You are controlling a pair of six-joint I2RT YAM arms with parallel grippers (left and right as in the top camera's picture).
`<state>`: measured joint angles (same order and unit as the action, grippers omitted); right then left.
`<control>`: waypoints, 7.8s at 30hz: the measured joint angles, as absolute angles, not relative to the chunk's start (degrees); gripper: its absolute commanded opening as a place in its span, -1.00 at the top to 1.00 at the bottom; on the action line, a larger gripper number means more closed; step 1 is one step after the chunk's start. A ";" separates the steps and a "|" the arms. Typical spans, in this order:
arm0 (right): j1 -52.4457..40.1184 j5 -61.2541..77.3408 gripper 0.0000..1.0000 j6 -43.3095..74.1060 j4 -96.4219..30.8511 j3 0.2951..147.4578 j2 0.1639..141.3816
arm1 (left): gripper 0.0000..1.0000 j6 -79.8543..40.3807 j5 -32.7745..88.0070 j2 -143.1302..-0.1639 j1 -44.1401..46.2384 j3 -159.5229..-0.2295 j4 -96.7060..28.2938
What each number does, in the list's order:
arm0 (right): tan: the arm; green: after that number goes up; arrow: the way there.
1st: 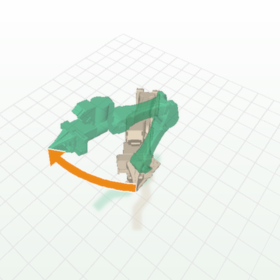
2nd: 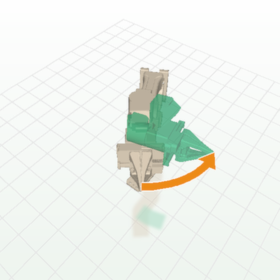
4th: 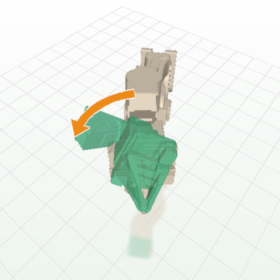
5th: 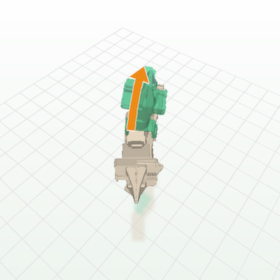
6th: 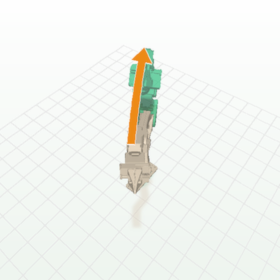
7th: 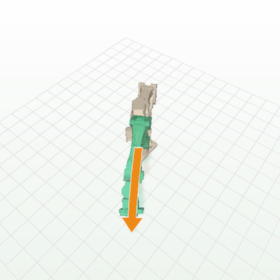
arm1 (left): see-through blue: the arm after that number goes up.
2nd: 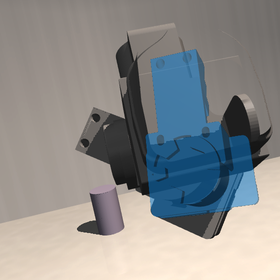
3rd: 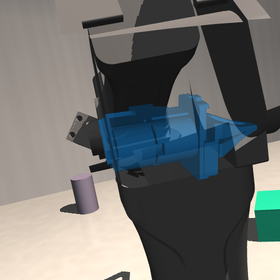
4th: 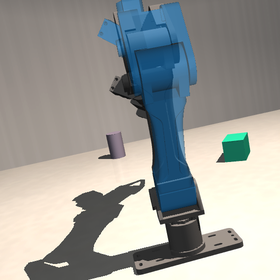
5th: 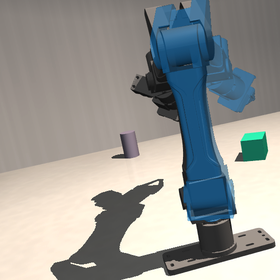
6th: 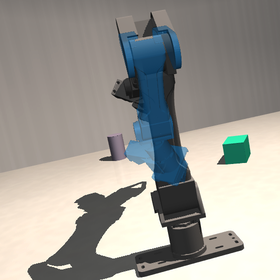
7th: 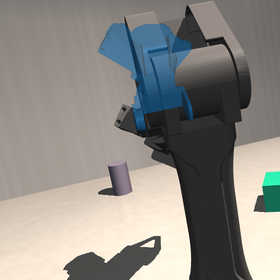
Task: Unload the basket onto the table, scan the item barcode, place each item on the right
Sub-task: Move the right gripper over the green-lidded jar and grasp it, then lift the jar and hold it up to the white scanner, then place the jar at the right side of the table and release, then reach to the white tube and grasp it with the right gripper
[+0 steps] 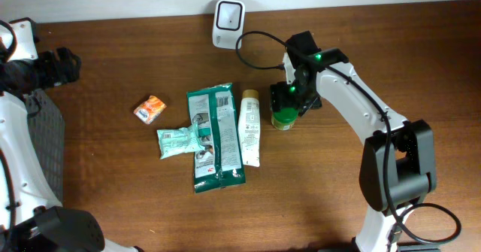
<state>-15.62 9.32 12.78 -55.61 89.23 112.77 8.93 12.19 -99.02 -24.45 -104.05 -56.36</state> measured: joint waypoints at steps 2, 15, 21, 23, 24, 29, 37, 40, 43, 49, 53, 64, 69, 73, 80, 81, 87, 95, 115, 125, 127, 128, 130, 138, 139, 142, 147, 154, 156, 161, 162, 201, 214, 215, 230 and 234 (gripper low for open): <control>-15.62 9.37 -0.65 16.45 -55.96 89.08 112.79 | -0.99 8.93 12.19 -99.02 -24.47 -104.05 -56.36; -16.16 9.58 -0.43 31.73 -54.37 86.17 112.79 | -0.98 8.95 12.19 -99.02 -24.47 -104.05 -56.36; -16.16 9.54 -0.36 49.30 -49.65 84.58 112.84 | -0.98 8.95 12.19 -99.02 -24.47 -104.05 -56.38; -16.19 9.52 -0.36 58.11 -49.25 84.55 112.86 | -0.98 8.95 12.19 -99.02 -24.47 -104.05 -56.36; -16.16 9.54 -0.37 64.07 -49.06 84.55 112.86 | -0.98 8.95 12.19 -99.02 -24.47 -104.05 -56.36; -16.16 8.29 -0.69 51.90 -45.32 84.42 112.90 | -0.98 8.95 12.19 -99.02 -24.47 -104.05 -56.38; -16.19 7.49 -0.71 18.90 -55.61 93.76 113.65 | -0.98 8.95 12.19 -99.02 -24.47 -104.05 -56.36; -16.23 7.38 -0.71 16.29 -55.96 93.62 113.65 | -0.98 8.95 12.19 -99.02 -24.47 -104.05 -56.38; -16.43 7.35 -0.71 14.74 -53.78 91.61 113.65 | -0.98 8.95 12.19 -99.02 -24.47 -104.05 -56.38; -17.93 7.31 -0.64 13.06 -49.12 89.32 113.75 | -0.99 8.95 12.19 -99.02 -24.47 -104.05 -56.38; -17.93 7.09 -0.40 14.15 -49.06 89.10 116.51 | -0.98 8.95 12.19 -99.02 -24.45 -104.05 -56.38; -11.75 23.57 0.13 31.66 -59.37 95.29 116.75 | -0.98 8.95 12.19 -99.02 -24.47 -104.05 -56.36; -8.40 43.66 0.21 45.54 -59.35 95.44 116.75 | -0.98 8.95 12.19 -99.02 -24.47 -104.05 -56.38; -9.65 55.29 0.26 58.04 -54.37 95.46 116.75 | -0.98 8.95 12.19 -99.02 -24.47 -104.05 -56.38; -13.61 59.53 0.26 75.72 -39.24 95.46 116.75 | -0.98 8.95 12.21 -99.02 -24.47 -104.05 -56.34; -14.15 59.77 0.26 78.15 -36.80 95.48 116.75 | -0.98 8.95 12.19 -99.02 -24.45 -104.05 -56.40; -14.83 60.10 0.26 81.91 -34.00 95.46 116.75 | -0.98 8.95 12.19 -99.02 -24.47 -104.05 -56.38; -18.44 52.18 0.15 40.18 -35.35 95.46 116.75 | -0.98 8.95 12.19 -99.02 -24.47 -104.05 -56.36; -26.20 -9.19 0.01 9.39 32.03 105.75 132.84 | -0.98 8.93 12.19 -99.02 -24.47 -104.12 -56.42; -25.85 -12.86 0.01 5.61 36.51 105.75 138.30 | -0.98 8.95 12.19 -99.02 -24.47 -104.12 -56.36; -25.82 -12.88 0.02 3.73 35.75 105.75 138.30 | -0.98 8.95 12.19 -99.02 -24.47 -104.12 -56.38; -25.82 -12.88 0.02 3.01 33.82 105.75 138.28 | -0.98 8.95 12.19 -99.00 -24.47 -104.12 -56.36; -25.82 -12.88 0.02 2.52 29.10 105.78 138.08 | -0.98 8.95 12.16 -99.02 -24.47 -104.12 -56.38; -24.53 -6.33 0.00 3.36 -6.02 105.78 117.54 | -0.98 8.95 12.16 -99.02 -24.47 -104.14 -56.38; -23.62 -5.23 0.00 4.27 -10.57 106.30 114.63 | -0.98 8.95 12.21 -99.02 -24.47 -104.16 -56.40; -19.57 -3.07 0.00 5.67 -27.94 107.07 111.15 | -0.98 8.95 12.21 -99.02 -24.47 -104.16 -56.40; -13.10 -0.51 -0.09 6.04 -48.18 106.08 114.28 | -0.98 8.95 12.16 -99.00 -24.47 -104.16 -56.36; -2.98 0.12 -0.09 6.09 -56.64 105.84 119.85 | -0.98 8.95 12.19 -99.02 -24.47 -104.16 -56.38; 0.19 0.12 -0.09 6.04 -58.08 105.84 121.67 | -0.98 8.93 12.19 -99.02 -24.47 -104.16 -56.38; 5.23 0.16 -0.09 6.07 -58.13 105.84 125.95 | -0.98 8.95 12.19 -99.02 -24.47 -104.16 -56.40; 5.63 0.32 -0.08 6.07 -58.13 105.84 125.95 | -0.99 8.95 12.19 -99.02 -24.47 -104.16 -56.38; -11.46 26.89 -0.97 6.28 -61.21 101.97 121.67 | -0.99 8.95 12.19 -99.02 -24.47 -104.16 -56.38; -11.70 27.33 -0.97 9.06 -57.76 97.27 121.91 | -0.98 8.95 12.19 -99.02 -24.47 -104.16 -56.38; -11.79 27.35 -0.97 9.06 -57.71 97.25 121.91 | -0.98 8.95 12.16 -99.02 -24.47 -104.16 -56.36; -18.96 30.55 -0.96 13.78 -49.12 89.21 121.99 | -0.98 8.95 12.19 -99.02 -24.47 -104.16 -56.36; -18.96 33.47 -0.22 18.50 -41.36 83.99 121.56 | -0.98 8.95 12.19 -99.02 -24.47 -104.16 -56.36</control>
<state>-18.96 33.47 18.50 -41.36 83.99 121.56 8.95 12.19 -99.02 -24.47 -104.16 -56.36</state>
